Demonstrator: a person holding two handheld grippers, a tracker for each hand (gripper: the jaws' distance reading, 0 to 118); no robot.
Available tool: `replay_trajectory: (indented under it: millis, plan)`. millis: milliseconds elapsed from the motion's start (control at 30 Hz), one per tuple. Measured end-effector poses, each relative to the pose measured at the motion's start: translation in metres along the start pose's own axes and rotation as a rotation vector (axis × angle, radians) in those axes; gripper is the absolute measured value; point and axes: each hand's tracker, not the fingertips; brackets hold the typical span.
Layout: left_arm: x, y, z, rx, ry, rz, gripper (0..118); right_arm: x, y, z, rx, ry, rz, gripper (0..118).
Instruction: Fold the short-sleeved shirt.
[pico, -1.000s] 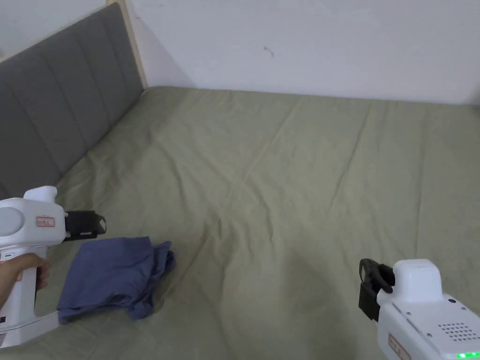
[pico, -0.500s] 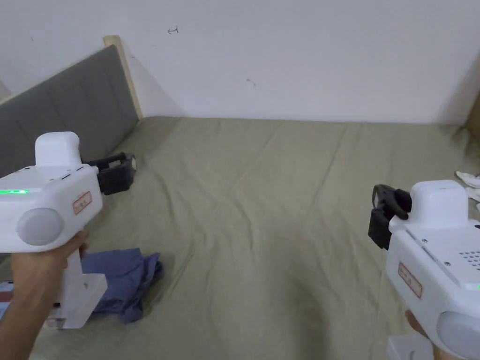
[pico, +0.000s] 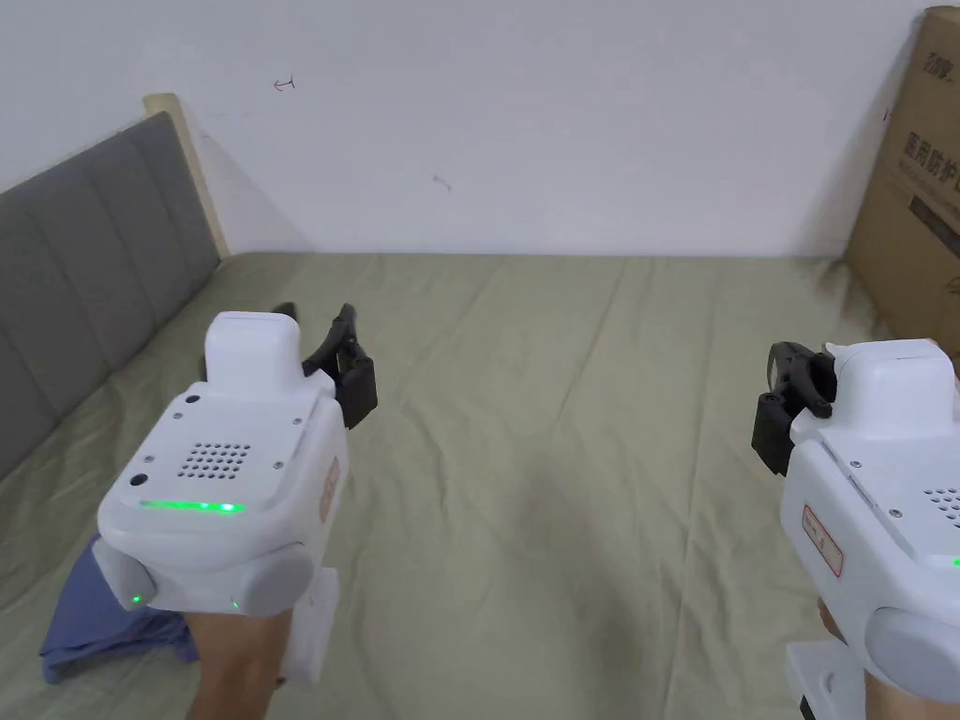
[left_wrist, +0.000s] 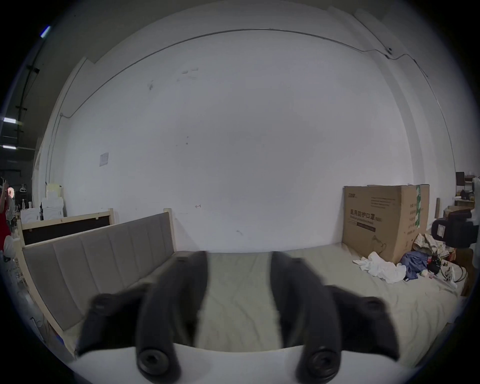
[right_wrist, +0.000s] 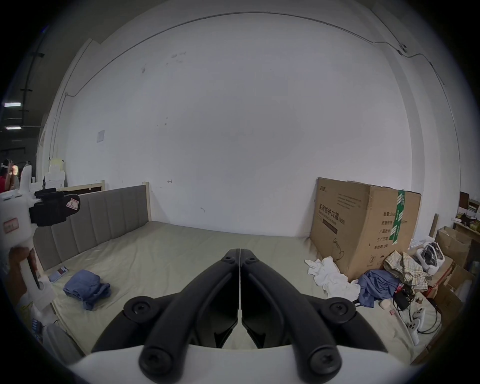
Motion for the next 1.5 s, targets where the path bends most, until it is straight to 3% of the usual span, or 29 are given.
replay_trajectory:
  millis: [33, 67, 500, 1500]
  plan:
    - [0.004, -0.002, 0.000, -0.001, -0.017, 0.006, 18, 0.002, -0.001, 0.001, 0.000, -0.005, -0.003, 3]
    - [0.011, -0.004, 0.001, -0.002, -0.023, 0.009, 7, 0.004, -0.002, 0.002, -0.001, -0.011, -0.010, 3]
    - [0.029, -0.014, -0.002, -0.032, -0.075, 0.011, 5, 0.012, -0.005, 0.006, 0.007, -0.048, -0.039, 3]
    - [0.029, -0.020, -0.006, -0.042, -0.092, 0.020, 5, 0.011, -0.007, 0.006, 0.007, -0.057, -0.020, 3]
